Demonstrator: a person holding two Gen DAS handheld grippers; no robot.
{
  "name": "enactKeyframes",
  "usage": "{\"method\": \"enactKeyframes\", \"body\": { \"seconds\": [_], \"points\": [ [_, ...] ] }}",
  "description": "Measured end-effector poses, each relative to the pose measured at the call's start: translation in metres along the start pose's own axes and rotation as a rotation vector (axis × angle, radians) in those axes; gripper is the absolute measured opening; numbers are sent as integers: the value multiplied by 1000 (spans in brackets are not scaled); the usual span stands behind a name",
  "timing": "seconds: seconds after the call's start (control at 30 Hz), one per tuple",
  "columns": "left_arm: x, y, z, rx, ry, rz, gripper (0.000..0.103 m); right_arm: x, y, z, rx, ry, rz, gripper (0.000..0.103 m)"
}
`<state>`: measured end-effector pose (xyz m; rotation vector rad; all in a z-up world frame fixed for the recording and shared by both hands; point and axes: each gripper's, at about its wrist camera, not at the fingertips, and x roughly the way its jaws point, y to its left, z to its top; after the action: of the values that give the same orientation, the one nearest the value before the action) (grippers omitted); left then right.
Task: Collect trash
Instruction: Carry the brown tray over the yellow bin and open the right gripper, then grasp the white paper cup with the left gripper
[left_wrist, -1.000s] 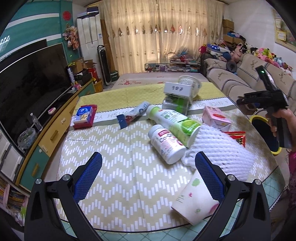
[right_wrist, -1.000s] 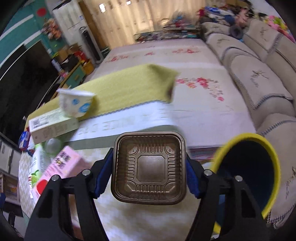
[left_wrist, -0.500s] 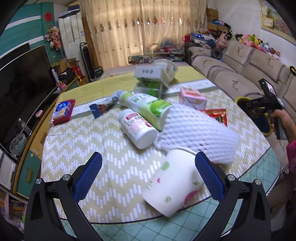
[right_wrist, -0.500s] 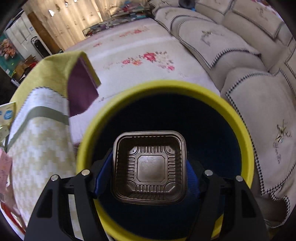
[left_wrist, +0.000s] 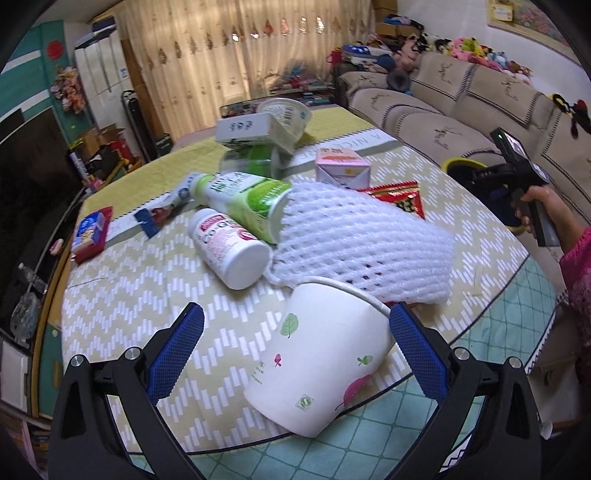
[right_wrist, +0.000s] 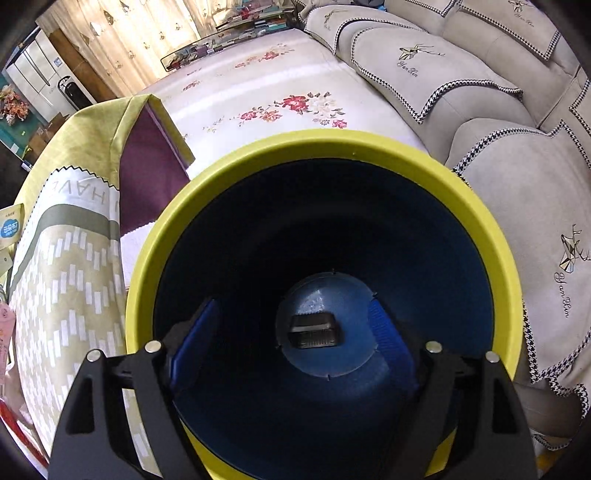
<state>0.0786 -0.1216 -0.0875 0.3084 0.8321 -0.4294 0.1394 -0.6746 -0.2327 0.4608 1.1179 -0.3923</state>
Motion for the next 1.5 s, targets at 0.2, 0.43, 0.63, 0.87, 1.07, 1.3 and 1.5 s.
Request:
{"method": "enactKeyframes", "body": {
  "seconds": [0.2, 0.43, 0.63, 0.87, 1.07, 1.3, 1.5],
  "points": [
    [8, -3, -6, 54, 34, -65, 99, -7, -3, -1, -4, -3, -3, 80],
    [11, -14, -15, 148, 91, -184, 99, -2, 0, -4, -12, 13, 9, 80],
    [21, -22, -16, 225, 114, -155, 99, -3, 4, -7, -27, 15, 22, 80],
    [35, -18, -14, 245, 145, -183, 83, -7, 2, -10, -29, 13, 26, 81],
    [35, -6, -16, 199, 169, -231, 63, -5, 2, -15, -37, 22, 29, 81],
    [-1, -13, -8, 214, 111, -247, 63, -14, 3, -19, -48, 8, 47, 81],
    [-6, -37, 38, 233, 49, -286, 63, -66, -1, -24, -58, -100, 63, 81]
  ]
}}
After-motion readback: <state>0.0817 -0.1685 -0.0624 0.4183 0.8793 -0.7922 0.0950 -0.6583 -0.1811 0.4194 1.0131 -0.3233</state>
